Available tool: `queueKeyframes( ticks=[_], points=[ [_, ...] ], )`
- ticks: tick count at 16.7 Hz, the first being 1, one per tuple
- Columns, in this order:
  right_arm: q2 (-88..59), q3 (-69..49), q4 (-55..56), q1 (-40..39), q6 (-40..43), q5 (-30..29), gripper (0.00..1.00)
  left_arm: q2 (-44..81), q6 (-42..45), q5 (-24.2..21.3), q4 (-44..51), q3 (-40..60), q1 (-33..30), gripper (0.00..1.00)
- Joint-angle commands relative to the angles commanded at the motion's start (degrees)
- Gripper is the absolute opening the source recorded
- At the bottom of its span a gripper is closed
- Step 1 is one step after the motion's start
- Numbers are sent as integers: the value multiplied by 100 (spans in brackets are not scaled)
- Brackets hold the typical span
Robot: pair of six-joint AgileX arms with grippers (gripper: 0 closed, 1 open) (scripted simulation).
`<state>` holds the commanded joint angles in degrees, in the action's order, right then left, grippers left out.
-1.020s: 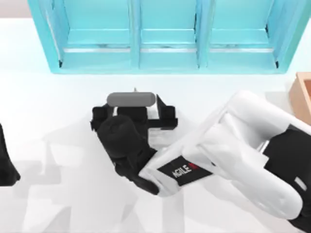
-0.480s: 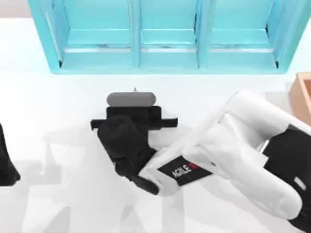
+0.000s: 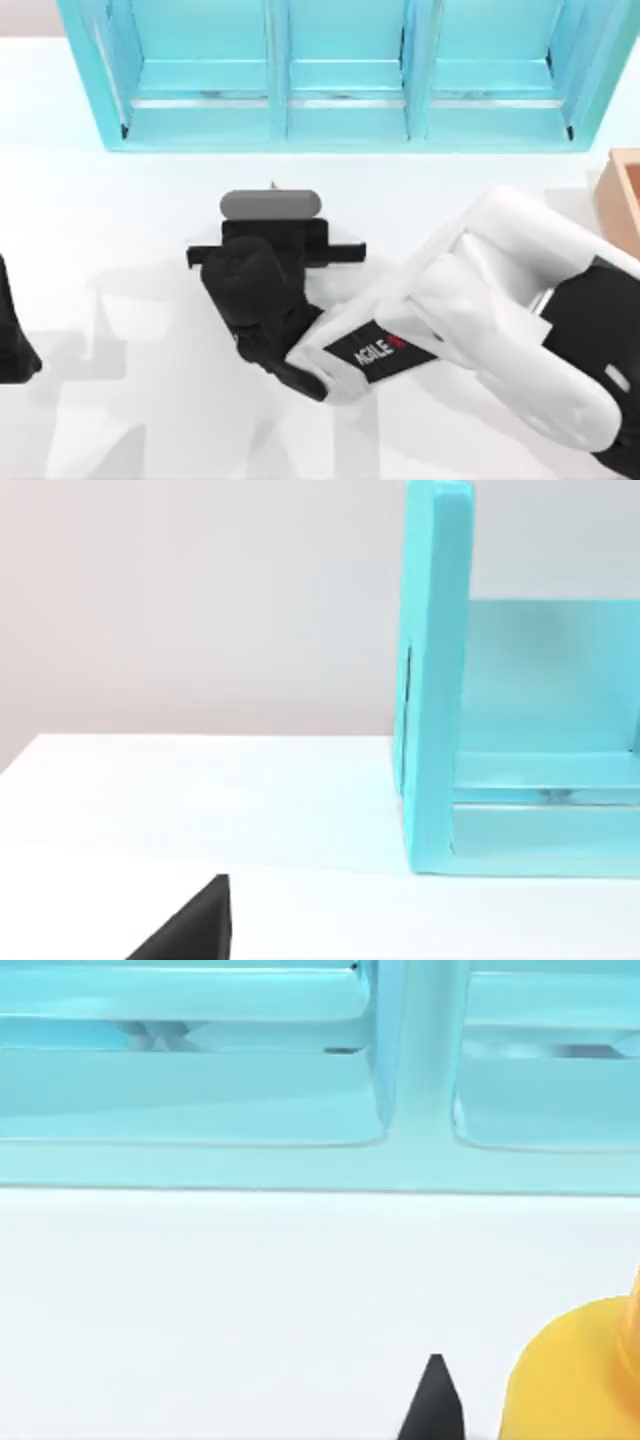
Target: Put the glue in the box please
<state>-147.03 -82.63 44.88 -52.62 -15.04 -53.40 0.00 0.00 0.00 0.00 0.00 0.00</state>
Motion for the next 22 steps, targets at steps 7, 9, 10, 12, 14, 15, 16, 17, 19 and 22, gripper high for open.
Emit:
queueKeyframes(
  ticks=[7,9,10,12,14,15,16,17,19,22],
  points=[
    [215,25,-211,1,-7,6,0,0,0,0,0,0,0,100],
    [490,27,-474,-2,-10,8,0,0,0,0,0,0,0,100],
    [592,30,-579,-2,-10,10,0,0,0,0,0,0,0,100],
    [815,35,-814,-6,-9,15,0,0,0,0,0,0,0,100],
    [1030,36,-1026,-10,-11,20,0,0,0,0,0,0,0,100],
    [1172,37,-1174,-10,-12,22,0,0,0,0,0,0,0,100],
    [1320,39,-1324,-10,-13,24,0,0,0,0,0,0,0,100],
    [1439,34,-1438,-15,-17,22,0,0,0,0,0,0,0,100],
    [1507,18,-1504,-20,-27,16,0,0,0,0,0,0,0,100],
    [1485,17,-1487,-15,-35,17,0,0,0,0,0,0,0,100]
  ],
)
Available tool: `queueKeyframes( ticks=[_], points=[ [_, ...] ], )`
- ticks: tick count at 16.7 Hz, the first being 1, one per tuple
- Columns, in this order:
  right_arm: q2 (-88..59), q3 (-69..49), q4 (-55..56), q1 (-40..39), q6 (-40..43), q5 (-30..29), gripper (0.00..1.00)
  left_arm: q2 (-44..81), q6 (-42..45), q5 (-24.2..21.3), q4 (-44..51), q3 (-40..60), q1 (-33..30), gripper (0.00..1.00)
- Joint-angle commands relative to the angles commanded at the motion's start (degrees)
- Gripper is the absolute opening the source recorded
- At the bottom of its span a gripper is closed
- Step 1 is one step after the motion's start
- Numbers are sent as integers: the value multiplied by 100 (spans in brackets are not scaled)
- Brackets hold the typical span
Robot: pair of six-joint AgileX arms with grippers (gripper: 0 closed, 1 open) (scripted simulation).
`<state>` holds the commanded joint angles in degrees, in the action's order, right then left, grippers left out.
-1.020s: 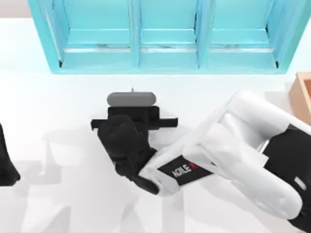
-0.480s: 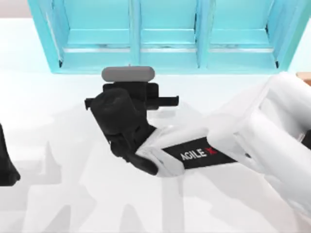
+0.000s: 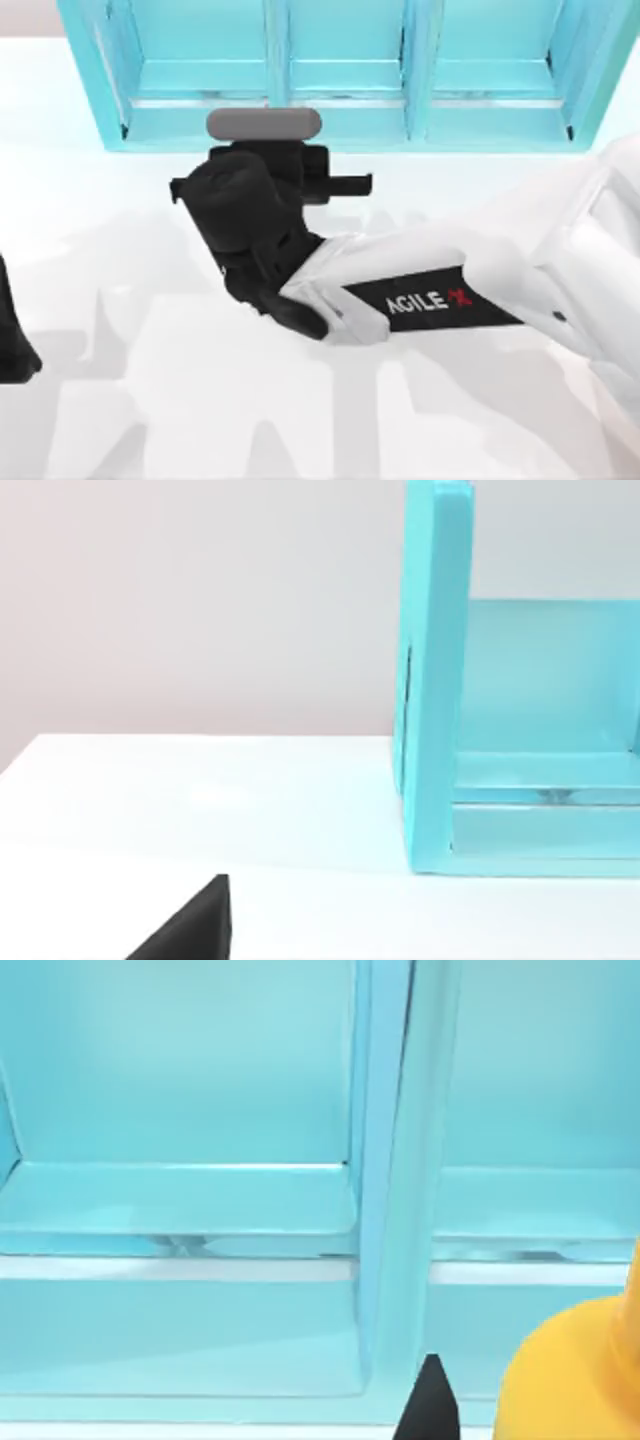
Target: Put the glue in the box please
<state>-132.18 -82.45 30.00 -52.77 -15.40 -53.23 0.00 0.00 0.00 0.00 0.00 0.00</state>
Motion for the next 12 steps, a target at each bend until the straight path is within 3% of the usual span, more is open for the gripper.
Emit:
queueKeyframes(
  ticks=[5,12],
  points=[
    [143,-34,-165,157,58,246,0,0,0,0,0,0,0,100],
    [864,37,-1281,1132,748,1715,0,0,0,0,0,0,0,100]
  ],
)
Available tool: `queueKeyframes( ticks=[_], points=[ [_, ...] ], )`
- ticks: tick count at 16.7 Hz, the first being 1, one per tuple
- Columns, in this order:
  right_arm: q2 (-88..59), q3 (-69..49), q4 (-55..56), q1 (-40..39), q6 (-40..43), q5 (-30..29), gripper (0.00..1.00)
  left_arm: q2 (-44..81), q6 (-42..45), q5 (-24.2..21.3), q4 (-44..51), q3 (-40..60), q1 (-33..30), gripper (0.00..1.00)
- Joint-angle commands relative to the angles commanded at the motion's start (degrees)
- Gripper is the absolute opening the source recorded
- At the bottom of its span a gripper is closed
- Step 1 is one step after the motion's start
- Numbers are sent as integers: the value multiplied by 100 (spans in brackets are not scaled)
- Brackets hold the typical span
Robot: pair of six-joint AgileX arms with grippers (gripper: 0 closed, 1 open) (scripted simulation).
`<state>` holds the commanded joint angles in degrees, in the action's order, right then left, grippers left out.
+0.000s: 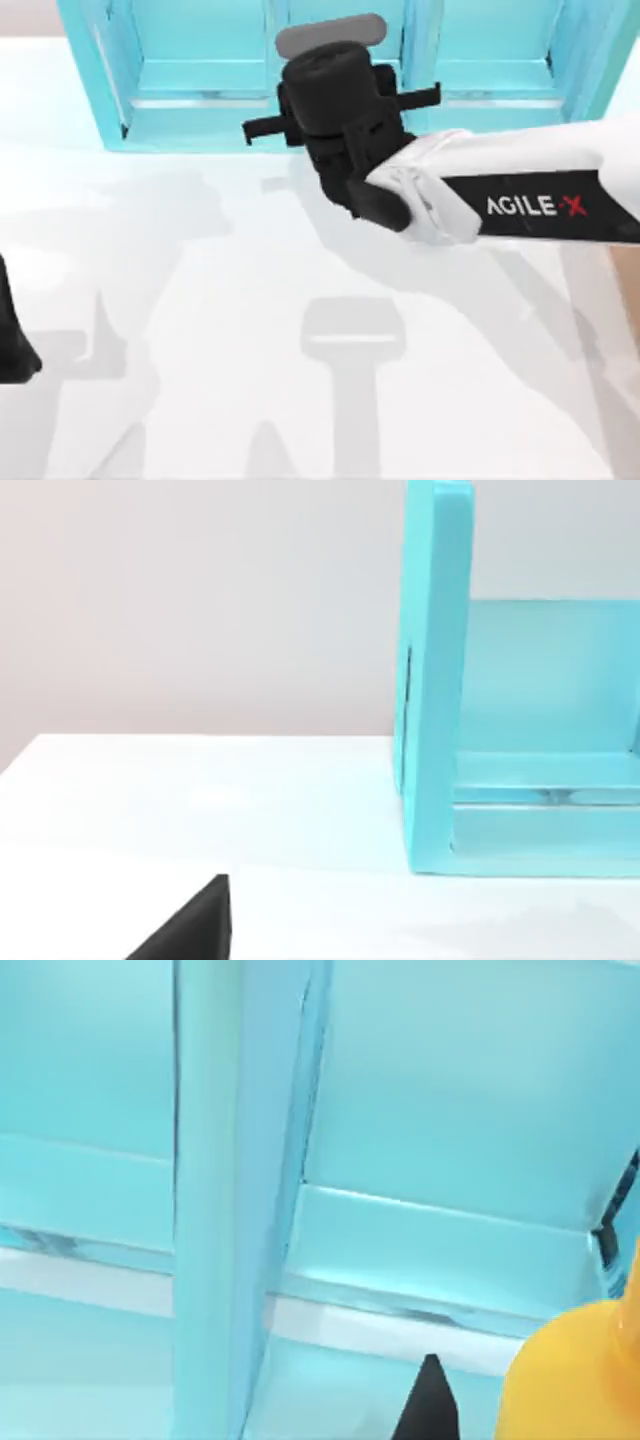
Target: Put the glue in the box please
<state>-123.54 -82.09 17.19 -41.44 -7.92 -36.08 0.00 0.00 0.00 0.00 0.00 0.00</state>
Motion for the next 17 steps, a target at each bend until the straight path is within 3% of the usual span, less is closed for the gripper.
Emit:
queueKeyframes(
  ticks=[17],
  points=[
    [1696,633,-3129,3263,3026,3912,0,0,0,0,0,0,0,100]
  ],
)
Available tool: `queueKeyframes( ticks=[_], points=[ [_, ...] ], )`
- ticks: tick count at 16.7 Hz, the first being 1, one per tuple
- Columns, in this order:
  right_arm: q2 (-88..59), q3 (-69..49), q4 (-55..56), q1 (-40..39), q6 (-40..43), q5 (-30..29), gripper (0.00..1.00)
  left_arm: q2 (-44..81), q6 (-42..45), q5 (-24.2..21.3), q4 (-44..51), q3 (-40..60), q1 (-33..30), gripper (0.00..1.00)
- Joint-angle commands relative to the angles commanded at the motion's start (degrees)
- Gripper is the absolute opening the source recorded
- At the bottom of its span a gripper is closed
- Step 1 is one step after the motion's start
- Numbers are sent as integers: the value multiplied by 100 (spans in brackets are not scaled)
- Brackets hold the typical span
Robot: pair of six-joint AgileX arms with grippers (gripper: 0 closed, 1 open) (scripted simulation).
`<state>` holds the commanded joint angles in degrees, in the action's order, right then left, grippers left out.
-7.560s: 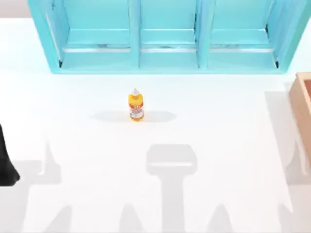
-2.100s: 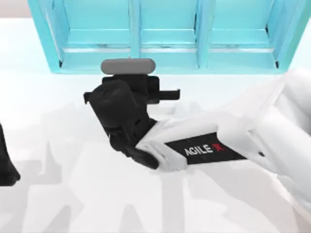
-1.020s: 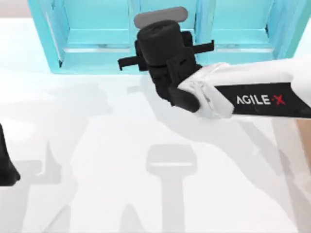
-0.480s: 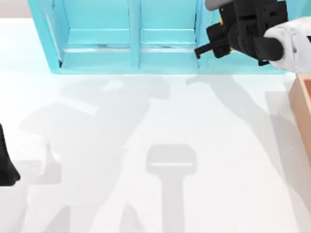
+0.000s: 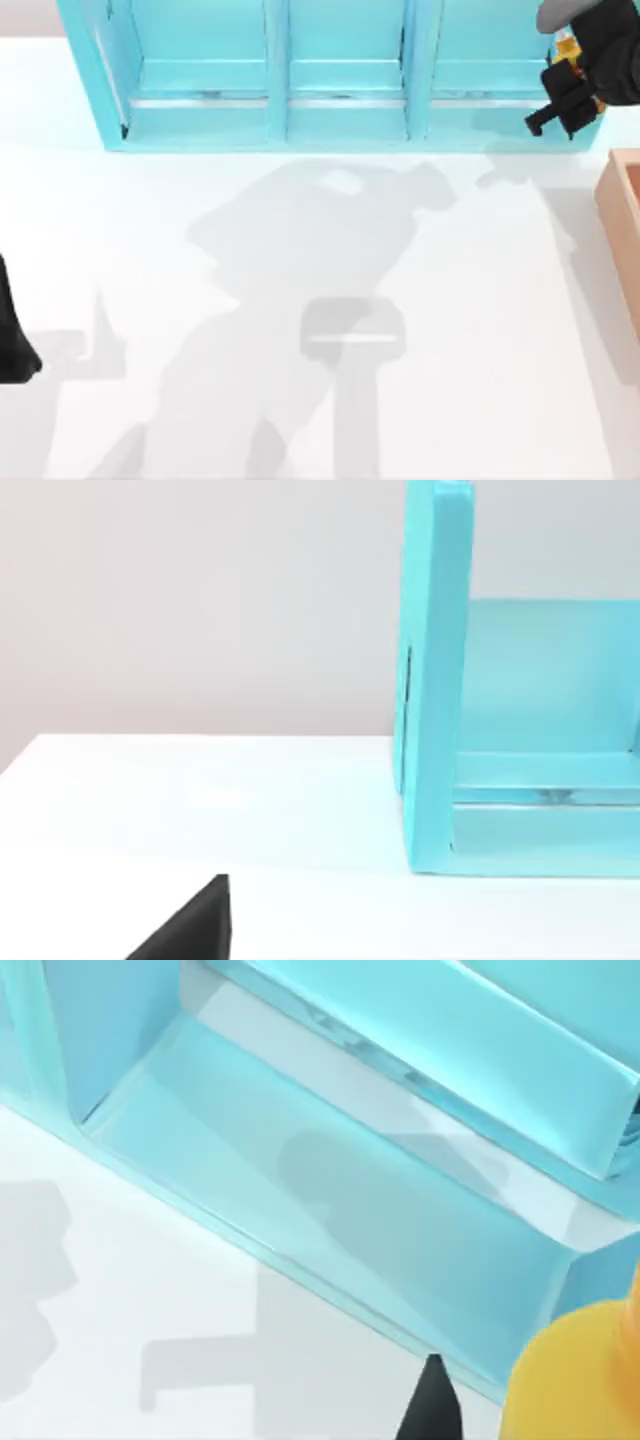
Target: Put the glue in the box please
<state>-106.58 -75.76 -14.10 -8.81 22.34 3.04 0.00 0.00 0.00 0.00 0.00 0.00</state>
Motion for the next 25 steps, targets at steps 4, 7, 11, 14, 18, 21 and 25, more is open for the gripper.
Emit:
queueKeyframes(
  ticks=[4,7,11,14,18,21,25],
  points=[
    [206,74,-650,618,970,862,0,0,0,0,0,0,0,100],
    [322,112,-1124,1091,1727,1473,0,0,0,0,0,0,0,100],
    [382,175,-1780,1796,2704,2236,0,0,0,0,0,0,0,100],
    [361,241,-2296,2342,3439,2787,0,0,0,0,0,0,0,100],
    [223,365,-3032,3041,4471,3503,0,0,0,0,0,0,0,100],
    [71,472,-3596,3535,5293,4026,0,0,0,0,0,0,0,100],
    [-151,582,-4317,4168,6405,4713,0,0,0,0,0,0,0,100]
  ],
)
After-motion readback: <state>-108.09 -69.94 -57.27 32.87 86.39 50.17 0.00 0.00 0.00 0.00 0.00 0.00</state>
